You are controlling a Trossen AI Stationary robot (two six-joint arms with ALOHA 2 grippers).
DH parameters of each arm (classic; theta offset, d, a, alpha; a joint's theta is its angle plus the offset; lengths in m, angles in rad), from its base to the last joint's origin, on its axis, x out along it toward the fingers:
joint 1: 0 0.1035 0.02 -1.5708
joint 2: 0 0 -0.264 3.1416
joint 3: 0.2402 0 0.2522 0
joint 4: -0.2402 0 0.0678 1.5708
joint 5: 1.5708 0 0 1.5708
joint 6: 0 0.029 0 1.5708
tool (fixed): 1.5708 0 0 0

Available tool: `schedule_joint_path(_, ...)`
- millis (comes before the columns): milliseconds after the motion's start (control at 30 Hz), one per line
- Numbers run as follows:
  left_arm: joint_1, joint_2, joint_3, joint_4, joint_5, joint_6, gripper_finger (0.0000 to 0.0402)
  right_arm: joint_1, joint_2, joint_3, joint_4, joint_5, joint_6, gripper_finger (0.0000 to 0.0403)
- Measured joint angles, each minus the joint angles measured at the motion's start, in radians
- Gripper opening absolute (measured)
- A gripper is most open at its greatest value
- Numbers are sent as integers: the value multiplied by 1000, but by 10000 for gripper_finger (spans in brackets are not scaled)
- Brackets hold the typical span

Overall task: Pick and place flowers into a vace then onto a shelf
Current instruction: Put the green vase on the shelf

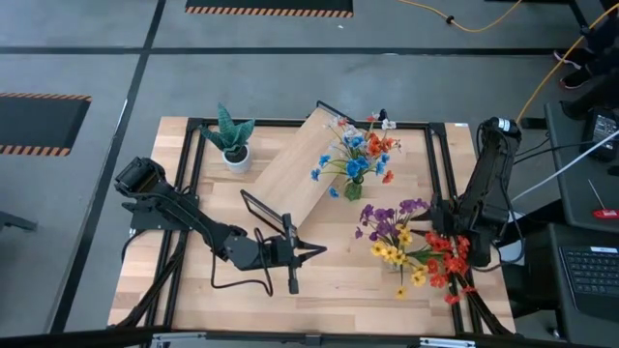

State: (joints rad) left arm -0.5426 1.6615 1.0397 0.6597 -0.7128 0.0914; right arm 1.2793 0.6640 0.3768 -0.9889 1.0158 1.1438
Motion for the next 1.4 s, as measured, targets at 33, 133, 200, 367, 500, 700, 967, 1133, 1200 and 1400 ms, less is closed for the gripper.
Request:
schedule_joint_path(33, 0, 0, 0, -7, 0, 0, 3, 0, 0, -4, -7, 14, 34, 145)
schedule_joint_path(133, 0, 0, 0, -26, 0, -1, 5, 0, -1, -16, -6, 55, 111, 145)
schedule_joint_path(200, 0, 0, 0, -36, 0, -1, 5, -1, -1, -26, -6, 84, 142, 145)
schedule_joint_path(367, 0, 1, 0, -36, 0, 0, 1, -39, -1, -35, -3, 88, 159, 145)
schedule_joint_path(500, 0, 1, 0, -36, 0, 0, 5, -105, -1, -35, -4, 83, 158, 145)
schedule_joint_path(700, 2, 1, 0, -36, -1, 3, 7, -221, -27, -35, 1, 28, 130, 145)
schedule_joint_path(967, 2, 1, 0, -36, -1, 63, 1, -368, -77, -35, 194, -85, -140, 145)
schedule_joint_path(1133, 2, 1, 0, -36, -1, 63, 5, -502, -129, -35, 254, -149, -291, 145)
schedule_joint_path(1200, 2, 1, 0, -36, -1, 62, 7, -553, -162, -35, 270, -184, -338, 145)
schedule_joint_path(1400, 2, 1, 0, -35, -1, 75, 4, -681, -224, -35, 456, -338, -581, 145)
